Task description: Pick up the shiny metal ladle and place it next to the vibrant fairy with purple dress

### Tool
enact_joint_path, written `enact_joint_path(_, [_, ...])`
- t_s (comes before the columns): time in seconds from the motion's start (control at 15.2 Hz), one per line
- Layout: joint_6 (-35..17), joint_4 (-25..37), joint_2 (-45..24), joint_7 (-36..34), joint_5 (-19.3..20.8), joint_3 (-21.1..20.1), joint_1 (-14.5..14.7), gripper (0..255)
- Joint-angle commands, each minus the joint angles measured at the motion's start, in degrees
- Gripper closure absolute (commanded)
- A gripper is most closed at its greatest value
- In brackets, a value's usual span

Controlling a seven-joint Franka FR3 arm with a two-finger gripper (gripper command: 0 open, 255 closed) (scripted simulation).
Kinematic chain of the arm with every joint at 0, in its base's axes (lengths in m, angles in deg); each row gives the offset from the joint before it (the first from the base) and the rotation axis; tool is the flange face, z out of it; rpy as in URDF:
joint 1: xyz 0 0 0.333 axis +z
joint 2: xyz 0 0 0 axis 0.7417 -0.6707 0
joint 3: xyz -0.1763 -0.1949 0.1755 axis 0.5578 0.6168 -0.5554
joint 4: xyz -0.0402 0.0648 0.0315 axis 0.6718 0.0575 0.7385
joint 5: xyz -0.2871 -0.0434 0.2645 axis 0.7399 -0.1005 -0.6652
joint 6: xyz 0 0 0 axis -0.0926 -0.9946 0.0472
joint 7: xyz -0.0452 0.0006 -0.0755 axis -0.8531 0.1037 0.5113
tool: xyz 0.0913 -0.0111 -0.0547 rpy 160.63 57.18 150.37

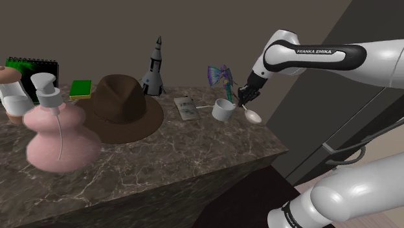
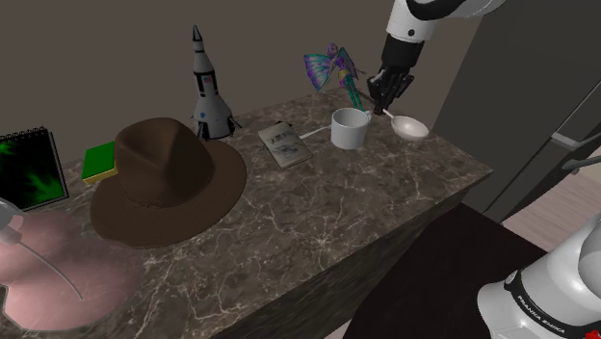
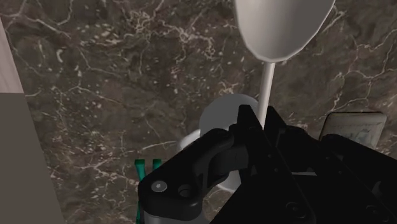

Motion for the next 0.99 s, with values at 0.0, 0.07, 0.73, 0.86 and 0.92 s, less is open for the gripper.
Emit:
enact_joint_path(0.0, [-1.8,-1.2,-0.6,0.1,-0.1,-0.1,0.0,255])
enact_joint_path(0.07, [-2.6,-1.8,-0.8,0.2,-0.1,-0.1,0.1,255])
enact_joint_path(0.73, [-10.6,-6.9,-3.8,1.1,-0.7,-0.2,0.2,255])
enact_joint_path(0.86, [-12.2,-7.7,-4.5,1.3,-0.8,-0.2,0.3,255])
enact_joint_path(0.92, [-13.0,-8.1,-4.9,1.4,-0.9,-0.2,0.3,255])
